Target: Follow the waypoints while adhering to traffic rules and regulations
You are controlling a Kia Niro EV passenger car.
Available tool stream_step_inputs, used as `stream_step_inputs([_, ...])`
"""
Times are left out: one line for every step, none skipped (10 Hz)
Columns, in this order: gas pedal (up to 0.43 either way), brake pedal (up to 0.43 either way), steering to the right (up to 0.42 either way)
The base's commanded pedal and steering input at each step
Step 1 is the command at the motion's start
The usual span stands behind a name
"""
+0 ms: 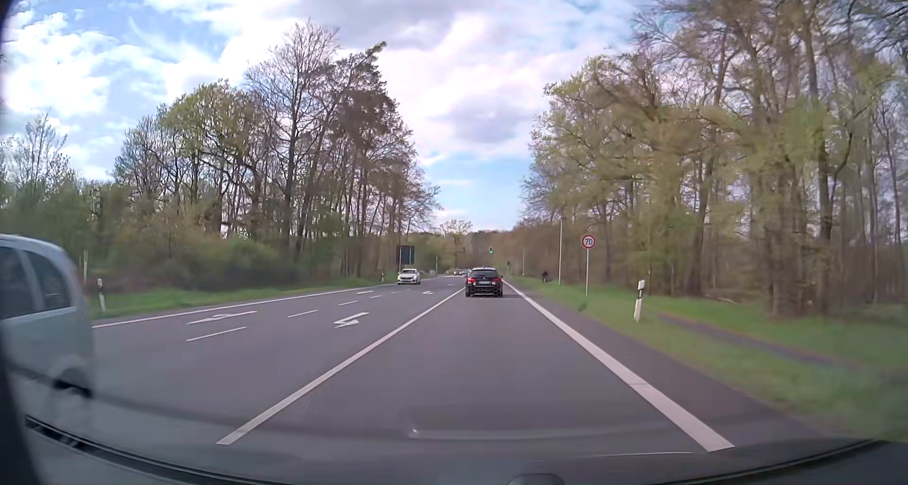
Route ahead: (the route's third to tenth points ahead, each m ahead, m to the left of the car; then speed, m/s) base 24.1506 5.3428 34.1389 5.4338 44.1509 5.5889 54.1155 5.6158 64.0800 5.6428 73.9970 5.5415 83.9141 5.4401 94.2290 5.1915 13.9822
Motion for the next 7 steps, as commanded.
stream_step_inputs([0.039,0.0,0.0])
stream_step_inputs([0.039,0.0,0.0])
stream_step_inputs([0.039,0.0,0.0])
stream_step_inputs([0.039,0.0,0.0])
stream_step_inputs([0.039,0.0,0.0])
stream_step_inputs([0.039,0.0,0.001])
stream_step_inputs([0.039,0.0,0.003])
